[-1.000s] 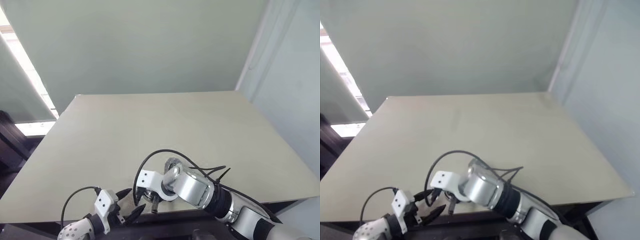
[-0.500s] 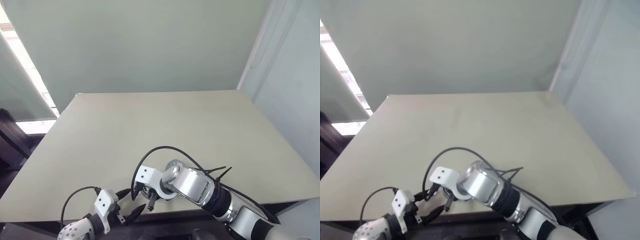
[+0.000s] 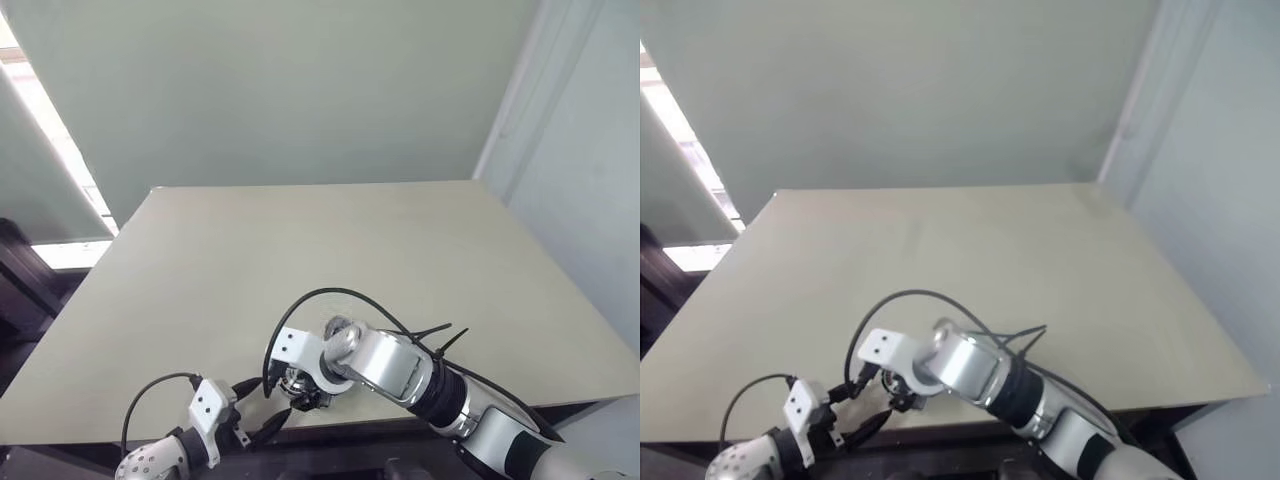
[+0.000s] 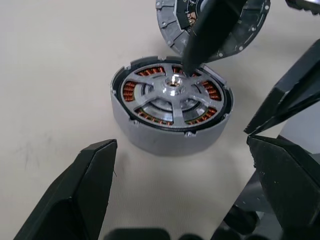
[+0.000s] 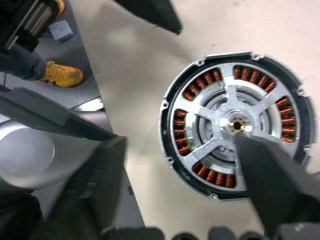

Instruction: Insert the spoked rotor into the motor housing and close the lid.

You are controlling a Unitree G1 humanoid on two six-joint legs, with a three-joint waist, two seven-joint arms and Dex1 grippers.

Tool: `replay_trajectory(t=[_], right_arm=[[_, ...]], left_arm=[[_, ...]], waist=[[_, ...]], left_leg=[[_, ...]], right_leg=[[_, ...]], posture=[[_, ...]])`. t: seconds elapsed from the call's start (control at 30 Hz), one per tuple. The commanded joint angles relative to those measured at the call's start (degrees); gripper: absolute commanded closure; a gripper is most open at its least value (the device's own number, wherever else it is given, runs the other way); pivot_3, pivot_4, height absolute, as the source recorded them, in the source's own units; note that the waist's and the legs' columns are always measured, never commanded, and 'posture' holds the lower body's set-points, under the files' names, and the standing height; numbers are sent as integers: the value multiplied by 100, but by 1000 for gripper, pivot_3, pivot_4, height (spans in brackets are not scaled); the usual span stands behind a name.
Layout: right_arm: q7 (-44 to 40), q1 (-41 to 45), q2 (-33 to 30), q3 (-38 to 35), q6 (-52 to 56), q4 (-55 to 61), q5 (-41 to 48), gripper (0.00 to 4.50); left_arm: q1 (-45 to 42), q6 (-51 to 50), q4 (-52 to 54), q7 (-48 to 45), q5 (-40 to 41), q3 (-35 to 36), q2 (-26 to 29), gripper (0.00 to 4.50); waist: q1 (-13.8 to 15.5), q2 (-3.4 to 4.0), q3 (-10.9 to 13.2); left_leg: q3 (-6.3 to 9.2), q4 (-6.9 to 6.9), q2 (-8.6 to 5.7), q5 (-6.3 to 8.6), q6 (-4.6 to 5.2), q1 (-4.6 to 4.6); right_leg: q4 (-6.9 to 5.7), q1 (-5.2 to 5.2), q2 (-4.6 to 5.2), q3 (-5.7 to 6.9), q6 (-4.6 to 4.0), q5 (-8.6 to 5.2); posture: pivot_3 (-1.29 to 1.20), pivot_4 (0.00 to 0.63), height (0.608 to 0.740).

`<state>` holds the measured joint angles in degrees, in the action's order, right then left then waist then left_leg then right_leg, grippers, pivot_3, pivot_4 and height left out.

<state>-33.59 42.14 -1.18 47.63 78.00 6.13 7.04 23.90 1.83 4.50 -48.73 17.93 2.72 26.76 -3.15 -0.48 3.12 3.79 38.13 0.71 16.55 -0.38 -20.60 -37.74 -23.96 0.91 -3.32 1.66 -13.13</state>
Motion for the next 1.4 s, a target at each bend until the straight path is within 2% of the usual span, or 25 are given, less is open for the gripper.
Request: replay_trajectory(t=[0.03,0.17,0.4,0.7,0.83,1.13,1.17,1.4], right_arm=[[-90,175,-35,-252,36,431,271,22],[-215,220,-357,-463,-64,988,498,22],[-491,-177,-1013,-1462,-1572,1594,745,22],[-59,-311,-1558,-2865,-2703,1009,521,22],[72,-464,-2141,-2852,-3209,729,55,0],[-234,-981,-2830,-2139,-4143,397,-774,0],[-295,-1015,-2839,-2079,-4187,371,-813,0],[-753,-1105,-2731,-1793,-4332,199,-916,0]], left_arm=[[-39,58,224,-8,33,6,31,0],[40,54,241,-6,80,34,10,0],[230,2,377,8,274,149,-11,0],[347,-99,601,83,510,272,-71,0],[410,-190,698,85,559,321,-29,923],[419,-336,810,71,611,475,104,4212],[420,-349,822,73,619,491,117,4469],[442,-409,906,111,657,618,156,4469]], waist=[[2,0,0],[2,0,0],[0,-2,-2],[2,-11,-9],[15,-13,-11],[5,-3,-9],[6,-4,-10],[9,-4,-10]], left_leg=[[0,1,0,0,0,0],[1,1,0,0,0,0],[1,3,0,0,0,1],[-3,8,0,0,1,3],[-6,8,-3,0,1,2],[-19,7,0,0,3,6],[-19,8,0,0,3,7],[-18,12,-1,0,3,8]], right_leg=[[0,0,0,0,0,0],[0,0,0,1,0,0],[1,2,0,2,0,0],[1,10,0,-2,-1,-1],[4,11,3,-4,-11,-7],[1,10,-4,-19,-15,-9],[1,12,-4,-19,-15,-9],[1,15,-4,-20,-15,-9]], posture=[[0,0,740],[0,0,740],[0,0,740],[0,0,740],[0,0,740],[0,0,740],[0,0,740],[0,0,740]])
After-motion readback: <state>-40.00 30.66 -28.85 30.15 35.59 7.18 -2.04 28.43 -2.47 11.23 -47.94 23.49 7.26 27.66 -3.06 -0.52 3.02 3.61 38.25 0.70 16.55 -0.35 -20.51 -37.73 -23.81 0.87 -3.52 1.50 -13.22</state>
